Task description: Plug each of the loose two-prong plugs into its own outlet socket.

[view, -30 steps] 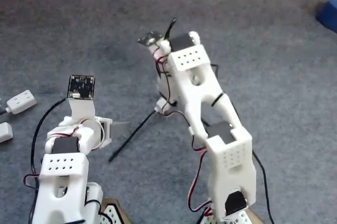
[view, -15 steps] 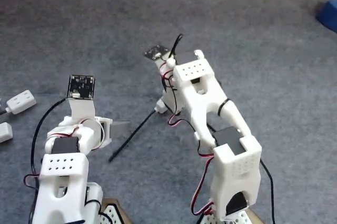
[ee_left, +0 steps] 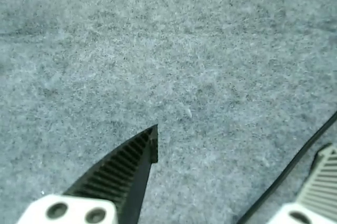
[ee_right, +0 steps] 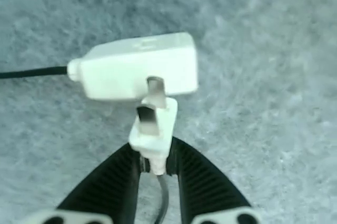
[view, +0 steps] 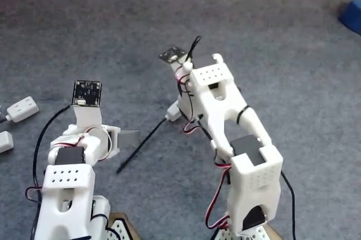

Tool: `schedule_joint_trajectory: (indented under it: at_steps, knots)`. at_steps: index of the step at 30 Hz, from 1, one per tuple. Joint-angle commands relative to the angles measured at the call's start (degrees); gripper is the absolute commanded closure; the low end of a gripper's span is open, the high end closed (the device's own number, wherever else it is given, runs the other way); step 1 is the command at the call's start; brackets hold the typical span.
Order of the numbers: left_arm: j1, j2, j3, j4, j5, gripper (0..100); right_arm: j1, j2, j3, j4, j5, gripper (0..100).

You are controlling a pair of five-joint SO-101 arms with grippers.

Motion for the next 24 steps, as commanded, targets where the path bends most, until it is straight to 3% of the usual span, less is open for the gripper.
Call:
schedule_joint_trajectory:
  at_steps: [1,6,10,14,19,24]
  knots:
    - [-0.6,-0.8,-0.5,-1.1,-0.5,56,2.9,-2.8,-0.2,0.4,-0.3,99.0]
    - [0.5,-0.4,-6.6,1.6,-0.4,56,5.7,-8.3,1.5,2.4,0.3,99.0]
    - [7.8,-0.3,-15.2,10.9,-0.4,56,4.3,-22.1,8.9,0.5,-0.2,99.0]
    - [14.1,1.2,-22.9,17.5,-0.3,56,0.1,-38.0,25.4,-3.6,-2.1,99.0]
    - [18.1,16.0,-29.2,18.7,-0.5,56,-1.2,-52.2,45.0,-12.6,0.8,99.0]
    - [18.6,33.3,-37.2,18.6,-1.8,56,-1.2,-55.4,47.4,-13.0,1.8,99.0]
